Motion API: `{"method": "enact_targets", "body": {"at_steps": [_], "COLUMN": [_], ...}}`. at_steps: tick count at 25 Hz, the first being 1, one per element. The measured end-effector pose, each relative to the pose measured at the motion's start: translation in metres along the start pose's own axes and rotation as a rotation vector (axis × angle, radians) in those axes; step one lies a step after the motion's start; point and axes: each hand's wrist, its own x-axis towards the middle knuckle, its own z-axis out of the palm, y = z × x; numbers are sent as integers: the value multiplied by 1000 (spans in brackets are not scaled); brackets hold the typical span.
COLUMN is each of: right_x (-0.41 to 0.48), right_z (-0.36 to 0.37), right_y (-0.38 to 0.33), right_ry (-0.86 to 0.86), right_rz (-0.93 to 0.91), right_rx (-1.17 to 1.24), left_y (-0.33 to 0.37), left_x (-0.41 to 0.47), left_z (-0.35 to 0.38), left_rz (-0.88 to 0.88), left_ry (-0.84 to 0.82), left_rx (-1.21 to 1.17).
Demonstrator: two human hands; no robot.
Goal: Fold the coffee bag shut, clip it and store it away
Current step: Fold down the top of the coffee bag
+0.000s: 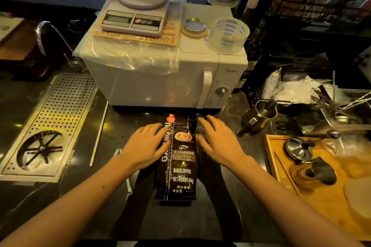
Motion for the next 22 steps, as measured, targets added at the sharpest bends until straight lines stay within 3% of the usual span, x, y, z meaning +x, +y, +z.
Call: {"method": "enact_targets", "body": {"at_steps": [8, 15, 22], "right_x": [22, 45, 50], "right_z": [30, 52, 65], "right_y": [5, -3, -8], "right_ry": [-124, -109, -95], "right_rz": [218, 474, 613], "right_rx": [398, 954, 1235], "left_y": [-15, -12, 3], "left_x": [22, 39, 48], "left_z": [22, 34, 41], "left_rz": [-264, -513, -785], "left_ry": [-172, -44, 58], "left_rx": [-336, -864, -1077]}}
